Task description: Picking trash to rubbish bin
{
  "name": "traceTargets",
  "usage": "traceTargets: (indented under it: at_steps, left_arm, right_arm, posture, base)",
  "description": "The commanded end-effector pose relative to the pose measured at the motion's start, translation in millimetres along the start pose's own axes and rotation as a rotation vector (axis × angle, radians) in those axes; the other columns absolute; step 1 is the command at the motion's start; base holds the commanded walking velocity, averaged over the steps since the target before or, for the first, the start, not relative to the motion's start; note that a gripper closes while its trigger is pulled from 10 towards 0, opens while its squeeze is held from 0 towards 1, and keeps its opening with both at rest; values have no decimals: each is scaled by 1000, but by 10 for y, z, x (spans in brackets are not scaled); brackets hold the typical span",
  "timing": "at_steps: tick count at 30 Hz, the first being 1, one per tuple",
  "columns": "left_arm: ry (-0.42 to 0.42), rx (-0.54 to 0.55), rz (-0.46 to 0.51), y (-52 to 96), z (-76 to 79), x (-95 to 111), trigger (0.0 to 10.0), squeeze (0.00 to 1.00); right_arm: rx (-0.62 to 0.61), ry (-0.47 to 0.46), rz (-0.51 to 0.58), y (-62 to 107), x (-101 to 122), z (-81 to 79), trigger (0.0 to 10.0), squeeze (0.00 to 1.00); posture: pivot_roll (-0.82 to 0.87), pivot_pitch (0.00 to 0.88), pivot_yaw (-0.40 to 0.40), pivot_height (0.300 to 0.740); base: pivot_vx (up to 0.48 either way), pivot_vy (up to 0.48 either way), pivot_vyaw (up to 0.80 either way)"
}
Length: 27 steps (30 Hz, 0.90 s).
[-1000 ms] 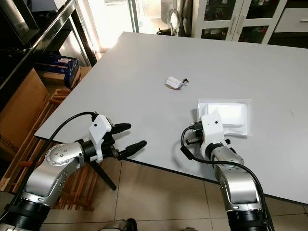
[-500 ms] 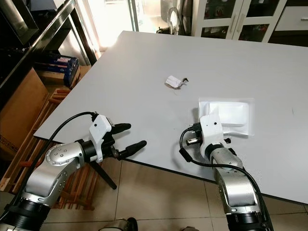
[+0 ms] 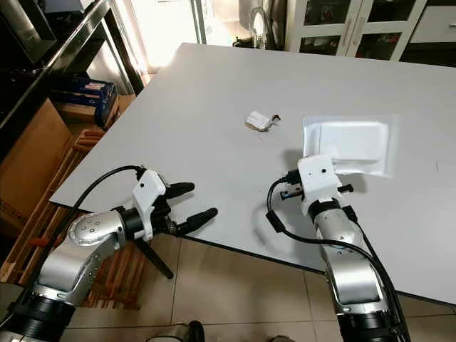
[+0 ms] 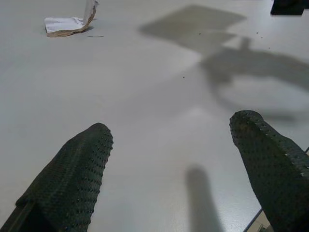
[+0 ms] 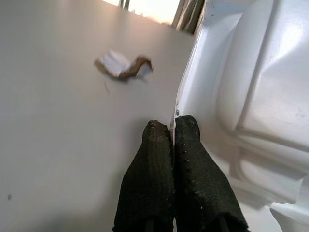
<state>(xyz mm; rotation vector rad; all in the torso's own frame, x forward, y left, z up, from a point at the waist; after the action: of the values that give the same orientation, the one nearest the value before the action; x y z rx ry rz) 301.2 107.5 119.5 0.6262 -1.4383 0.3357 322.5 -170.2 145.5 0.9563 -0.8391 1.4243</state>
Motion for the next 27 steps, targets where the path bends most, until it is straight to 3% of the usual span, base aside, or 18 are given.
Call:
traceTargets:
  at_steps: [1,2,3,5,6,12,21,27]
  left_arm:
    - [-5,12,-13,4,-18,-35,10000,0]
    - [-9,25,-3,-1,-32,-20,10000,0]
    - [-11,39,7,-4,-46,-5,10000,0]
    - [-9,73,32,-15,-84,33,10000,0]
    - [-7,86,44,-19,-98,52,10000,0]
    - [-3,103,114,-14,-100,151,10000,0]
    - [-1,118,114,33,-57,223,10000,0]
    - [-32,321,261,46,-165,448,10000,0]
  right_arm:
    - [-9,19,75,-3,179,12,0,0]
    - [-11,18,91,1,214,9,2353,0]
    - [-12,17,101,5,238,7,3176,0]
    - [-16,16,113,10,268,0,9137,0]
    - [-18,15,119,12,284,-2,10000,0]
    - [-41,9,143,37,338,-10,10000,0]
    - [-93,-9,148,70,350,52,10000,0]
    - [-135,-15,165,48,388,113,10000,0]
  posture:
    - [-9,112,88,740]
    - [-11,109,87,740]
    - [-11,109,87,740]
    - [-12,107,85,740]
    - [-13,105,83,740]
    - [-14,94,71,740]
    - [-14,81,48,740]
    - [-11,66,27,740]
  base:
    - [0,0,0]
    - [0,0,0]
    - [0,0,0]
    - [0,0,0]
    - [0,0,0]
    - [0,0,0]
    - [0,0,0]
    - [0,0,0]
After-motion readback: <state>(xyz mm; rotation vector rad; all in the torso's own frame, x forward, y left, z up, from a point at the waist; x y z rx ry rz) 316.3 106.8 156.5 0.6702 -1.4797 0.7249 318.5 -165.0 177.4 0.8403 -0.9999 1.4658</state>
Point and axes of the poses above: a point about 5 cm out from each wrist's last joint towards the gripper, its own y axis pointing back from the gripper into the wrist, its own x axis along the axis of the wrist's last joint, z = x × y, the point moved 3 cm from there along -y, pointing out of the wrist towards the gripper, and after that the axes turned 5 degrees about y, right-handed, at the moved point
